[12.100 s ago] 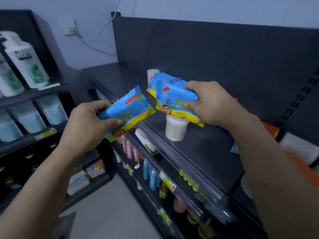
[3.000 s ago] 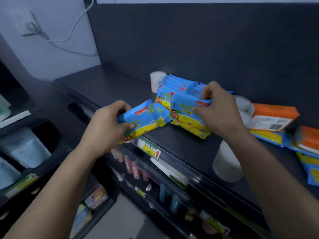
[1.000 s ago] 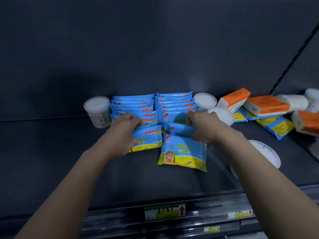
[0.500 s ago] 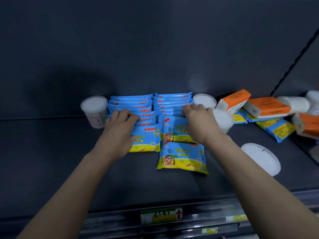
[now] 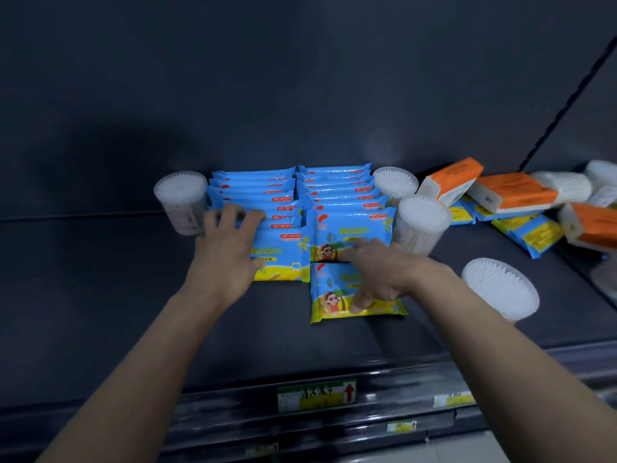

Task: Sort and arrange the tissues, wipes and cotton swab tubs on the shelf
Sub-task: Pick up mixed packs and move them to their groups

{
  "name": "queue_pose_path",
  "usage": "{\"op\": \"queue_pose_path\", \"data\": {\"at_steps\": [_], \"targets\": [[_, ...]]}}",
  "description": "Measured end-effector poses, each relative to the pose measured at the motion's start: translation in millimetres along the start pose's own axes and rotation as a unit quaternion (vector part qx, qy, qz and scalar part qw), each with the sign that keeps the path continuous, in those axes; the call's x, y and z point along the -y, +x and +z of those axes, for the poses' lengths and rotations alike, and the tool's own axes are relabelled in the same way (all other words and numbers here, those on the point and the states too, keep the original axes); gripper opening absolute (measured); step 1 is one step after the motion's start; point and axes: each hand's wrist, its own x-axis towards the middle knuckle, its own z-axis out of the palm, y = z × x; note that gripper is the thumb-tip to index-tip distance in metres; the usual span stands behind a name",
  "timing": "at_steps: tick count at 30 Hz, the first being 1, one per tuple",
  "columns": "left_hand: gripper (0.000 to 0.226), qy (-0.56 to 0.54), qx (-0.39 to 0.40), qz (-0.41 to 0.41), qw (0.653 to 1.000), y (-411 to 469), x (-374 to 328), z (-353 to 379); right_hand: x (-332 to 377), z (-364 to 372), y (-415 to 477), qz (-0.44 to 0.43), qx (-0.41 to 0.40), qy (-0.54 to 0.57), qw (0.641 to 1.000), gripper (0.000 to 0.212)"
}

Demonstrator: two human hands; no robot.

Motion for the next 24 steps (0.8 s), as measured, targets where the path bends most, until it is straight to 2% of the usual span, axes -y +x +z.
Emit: {"op": "queue_pose_path", "data": {"at_steps": [4,8,10,19,24], "targets": [[0.059,0.01,-0.015,-0.006,1.0,0.0,0.9,-0.3,3.8,-1.1,-2.7,0.009,-0.047,-0.013,0.999,0.069],[0.056,-0.011,-0.044,-0.006,0.999,0.2,1.4,1.6,-1.4,-12.3,-2.2,-0.014,-0.163,0.031,0.986,0.033],[0.055,-0.013,-0.055,-0.006,0.998,0.7,0.5,4.0,-2.9,-16.3,2.6,-0.004,-0.208,0.035,0.977,0.033],[0.065,0.022,-0.033,-0.014,0.999,0.2,1.3,5.4,-12.2,-7.4,20.8,0.002,-0.303,0.064,0.951,0.03],[0.062,0.014,-0.048,-0.009,0.999,2.3,0.4,7.6,-10.1,0.3,23.4,0.038,-0.352,-0.012,0.935,0.041]]}}
